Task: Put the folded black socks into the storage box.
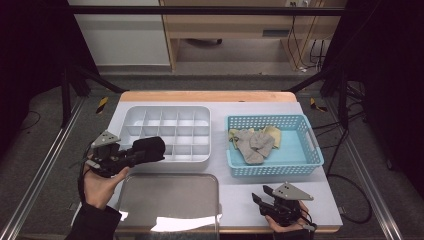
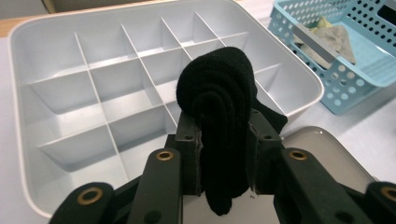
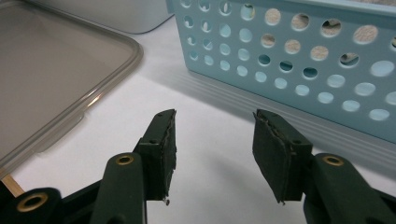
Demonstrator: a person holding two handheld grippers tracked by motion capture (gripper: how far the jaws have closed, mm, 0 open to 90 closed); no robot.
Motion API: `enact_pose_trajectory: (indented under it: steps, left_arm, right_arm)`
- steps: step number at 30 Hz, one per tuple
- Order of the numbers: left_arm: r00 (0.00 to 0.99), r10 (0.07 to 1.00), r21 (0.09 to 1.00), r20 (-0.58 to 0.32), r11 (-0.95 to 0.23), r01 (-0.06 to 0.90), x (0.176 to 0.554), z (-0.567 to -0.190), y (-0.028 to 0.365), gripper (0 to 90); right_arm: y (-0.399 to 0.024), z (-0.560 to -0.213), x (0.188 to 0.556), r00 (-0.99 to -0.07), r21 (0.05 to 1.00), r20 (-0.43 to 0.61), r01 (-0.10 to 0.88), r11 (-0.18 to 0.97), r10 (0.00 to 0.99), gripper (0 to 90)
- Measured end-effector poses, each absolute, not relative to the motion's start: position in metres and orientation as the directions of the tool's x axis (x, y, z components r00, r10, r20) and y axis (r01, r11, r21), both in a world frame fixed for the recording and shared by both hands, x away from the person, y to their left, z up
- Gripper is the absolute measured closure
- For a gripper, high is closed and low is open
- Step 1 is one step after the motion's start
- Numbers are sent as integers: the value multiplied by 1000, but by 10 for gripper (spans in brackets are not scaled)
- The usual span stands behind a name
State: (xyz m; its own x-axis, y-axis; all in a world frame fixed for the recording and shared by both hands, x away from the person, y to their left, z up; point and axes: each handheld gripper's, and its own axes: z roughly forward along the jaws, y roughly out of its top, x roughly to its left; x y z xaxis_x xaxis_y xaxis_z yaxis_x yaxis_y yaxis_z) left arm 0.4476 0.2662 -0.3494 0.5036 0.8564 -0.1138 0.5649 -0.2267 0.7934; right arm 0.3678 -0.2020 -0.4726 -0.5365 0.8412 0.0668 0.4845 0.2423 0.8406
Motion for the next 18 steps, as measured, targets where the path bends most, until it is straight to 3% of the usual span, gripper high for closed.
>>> enact_pose_trajectory:
  steps: [18]
  left_arm:
    - [460,885,725,-68,-273,633,486,-362,280,695]
  right_arm:
    - [-201,-476,370,-541,834,68,492,250,838,496]
